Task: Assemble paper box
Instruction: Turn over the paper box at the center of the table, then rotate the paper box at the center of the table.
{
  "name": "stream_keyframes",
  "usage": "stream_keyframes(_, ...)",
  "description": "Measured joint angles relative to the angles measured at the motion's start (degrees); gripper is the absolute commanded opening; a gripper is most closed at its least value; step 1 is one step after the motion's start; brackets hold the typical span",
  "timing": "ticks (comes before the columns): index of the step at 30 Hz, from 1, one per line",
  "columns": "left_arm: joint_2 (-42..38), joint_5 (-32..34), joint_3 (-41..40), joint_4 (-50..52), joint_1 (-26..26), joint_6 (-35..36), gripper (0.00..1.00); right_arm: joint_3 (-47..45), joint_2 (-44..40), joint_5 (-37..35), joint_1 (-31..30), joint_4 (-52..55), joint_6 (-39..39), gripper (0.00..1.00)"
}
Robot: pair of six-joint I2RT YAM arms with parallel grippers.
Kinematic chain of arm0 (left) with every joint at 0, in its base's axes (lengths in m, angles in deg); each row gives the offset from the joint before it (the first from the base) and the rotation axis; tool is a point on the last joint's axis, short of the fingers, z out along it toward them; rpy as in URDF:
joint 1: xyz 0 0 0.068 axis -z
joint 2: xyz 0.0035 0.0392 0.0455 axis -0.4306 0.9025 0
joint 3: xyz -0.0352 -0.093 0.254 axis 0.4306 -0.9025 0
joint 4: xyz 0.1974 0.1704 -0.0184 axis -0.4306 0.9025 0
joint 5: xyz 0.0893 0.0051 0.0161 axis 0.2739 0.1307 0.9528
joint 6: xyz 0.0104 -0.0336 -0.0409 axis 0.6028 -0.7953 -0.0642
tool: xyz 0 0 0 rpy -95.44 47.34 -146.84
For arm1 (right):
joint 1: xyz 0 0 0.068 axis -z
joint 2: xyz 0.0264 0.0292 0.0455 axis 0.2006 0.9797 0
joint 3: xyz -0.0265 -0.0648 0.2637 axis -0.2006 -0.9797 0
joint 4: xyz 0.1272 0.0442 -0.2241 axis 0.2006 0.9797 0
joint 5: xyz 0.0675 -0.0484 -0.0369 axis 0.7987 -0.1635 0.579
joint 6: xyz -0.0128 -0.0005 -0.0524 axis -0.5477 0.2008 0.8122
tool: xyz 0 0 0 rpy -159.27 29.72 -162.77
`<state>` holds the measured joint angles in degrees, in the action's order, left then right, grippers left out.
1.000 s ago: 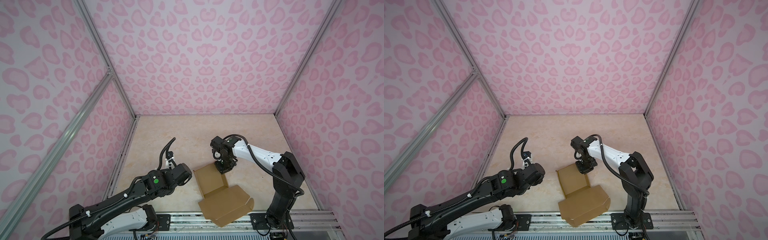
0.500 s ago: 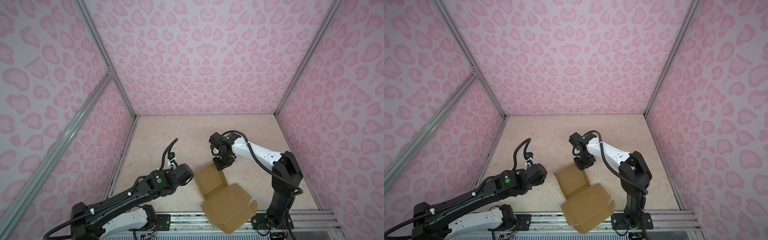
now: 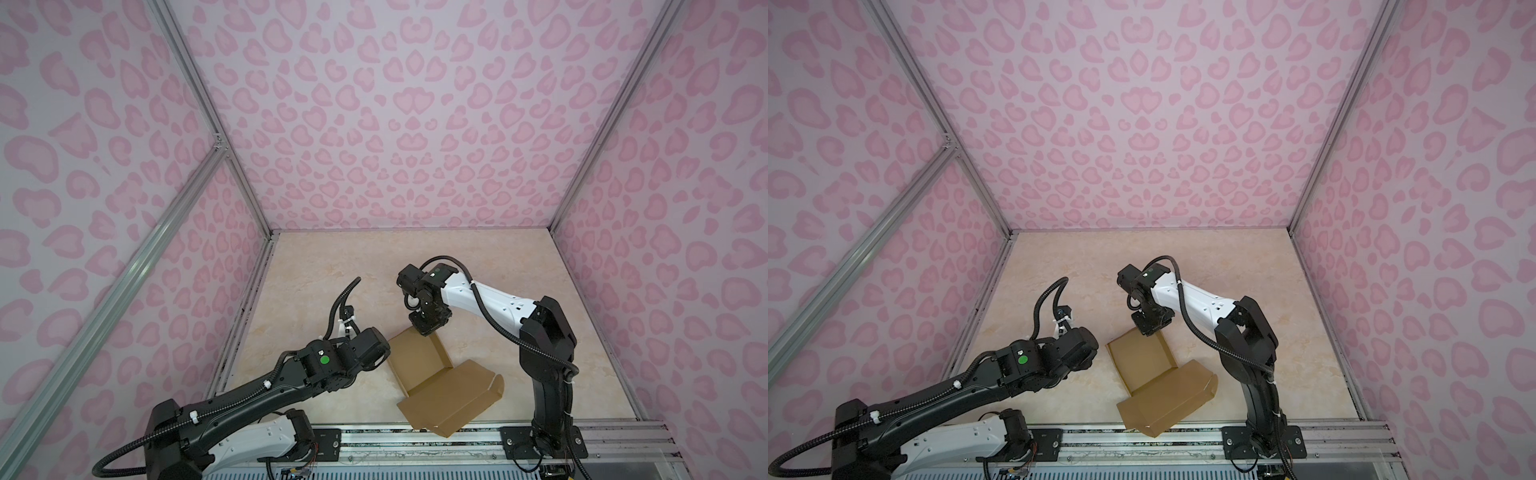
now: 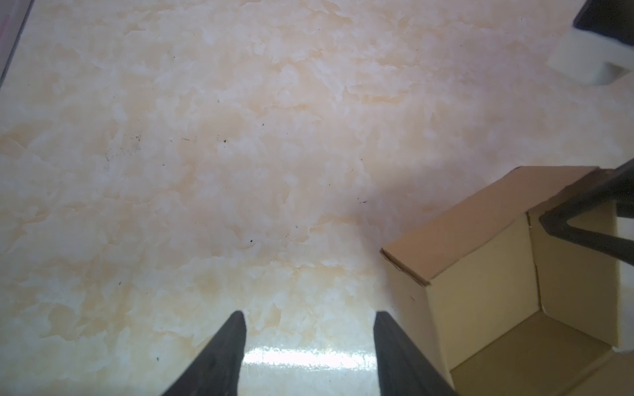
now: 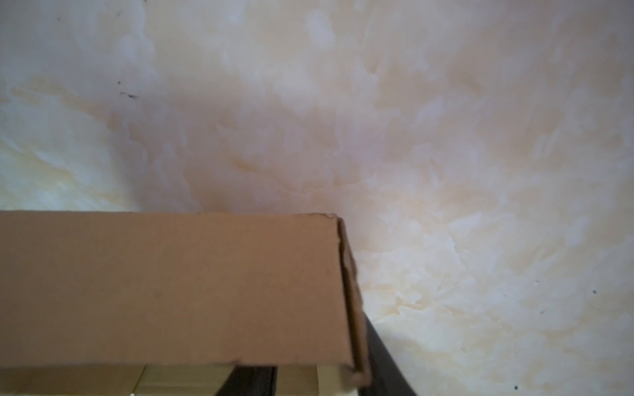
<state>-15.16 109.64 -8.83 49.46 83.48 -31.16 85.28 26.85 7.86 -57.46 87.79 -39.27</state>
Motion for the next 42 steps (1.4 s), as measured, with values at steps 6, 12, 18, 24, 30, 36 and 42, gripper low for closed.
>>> stream_keyframes(6, 0.09, -0.59, -1.38, -0.66, -0.13, -0.04, 0.64, 3.61, -2.49, -1.36, 1.81, 1.57, 0.07, 0.43)
stream_keyframes(12, 1.14, -1.81, -1.55, -2.78, -1.38, 0.87, 0.65, 7.19, -9.79, -3.54, 4.61, 0.35, -1.4, 0.46)
stream_keyframes(18, 0.96, -6.4, -3.58, -9.55, -8.94, 5.55, 0.66, -5.84, -27.28, -4.07, 2.47, -5.31, -5.2, 0.45)
stream_keyframes(24, 5.22, -14.4, -4.33, -17.07, -18.14, 10.91, 0.67, -30.05, -49.18, -6.01, -0.42, -10.99, -14.32, 0.44)
stream_keyframes(30, 12.5, -21.99, -4.2, -22.97, -21.81, 14.03, 0.68, -42.27, -67.49, -11.67, -2.75, -11.96, -24.76, 0.47)
stream_keyframes(36, 18.75, -27.58, -2.58, -26.91, -22.12, 14.49, 0.68, -44.37, -74.9, -17.92, -2.4, -11.28, -29.77, 0.46)
stream_keyframes(42, 22.67, -29.75, -1.62, -28.55, -22.12, 14.58, 0.68, -58.23, -79.06, -17.27, -15.12, -14.95, -41.11, 0.43)
